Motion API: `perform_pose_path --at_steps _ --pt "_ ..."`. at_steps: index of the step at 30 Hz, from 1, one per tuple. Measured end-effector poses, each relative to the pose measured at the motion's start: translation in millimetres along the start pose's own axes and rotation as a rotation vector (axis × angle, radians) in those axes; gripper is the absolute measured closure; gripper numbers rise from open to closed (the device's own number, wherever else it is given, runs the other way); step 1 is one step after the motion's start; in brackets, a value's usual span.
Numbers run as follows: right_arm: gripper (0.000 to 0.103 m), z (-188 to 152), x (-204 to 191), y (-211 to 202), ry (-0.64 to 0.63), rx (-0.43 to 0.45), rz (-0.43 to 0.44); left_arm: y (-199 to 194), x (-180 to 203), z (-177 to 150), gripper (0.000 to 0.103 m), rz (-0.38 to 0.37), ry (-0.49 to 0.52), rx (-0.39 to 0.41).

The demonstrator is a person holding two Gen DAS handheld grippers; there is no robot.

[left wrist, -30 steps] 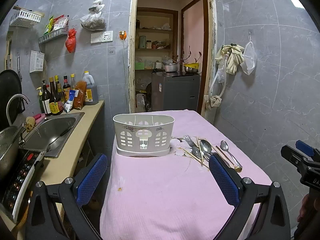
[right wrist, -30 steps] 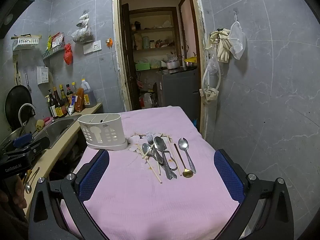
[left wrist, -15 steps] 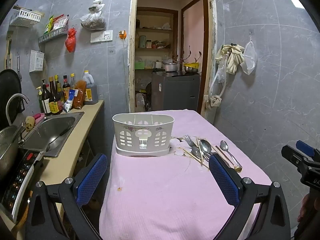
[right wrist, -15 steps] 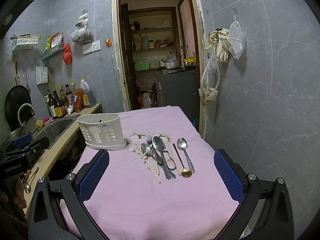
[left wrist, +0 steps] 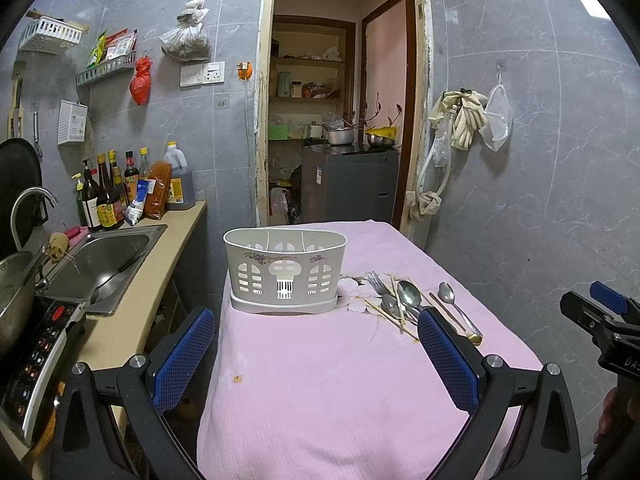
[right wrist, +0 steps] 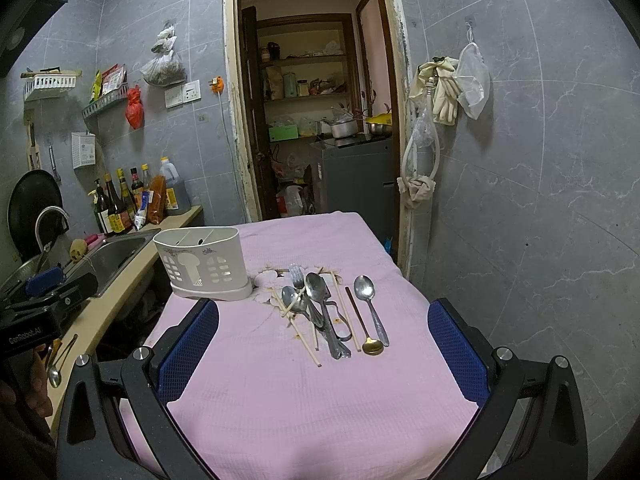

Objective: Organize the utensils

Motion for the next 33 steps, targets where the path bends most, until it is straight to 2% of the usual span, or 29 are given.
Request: perform_pose_path --at_steps 33 --pt "0.001 -0.8 -1.8 1.7 -0.005 0.0 0.0 -0.5 -0.7 0.1 0.001 0.0 -0.004 0.001"
Point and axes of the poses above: each gripper's, at about its wrist camera, not at the fingertips, and y roughly the way its jaws point, x to its right, z to its top, the point moved 1 cm from there along y, roughly the way its jaws point, and after that the axes turned 12 degrees about x, right-handed, at the moved point
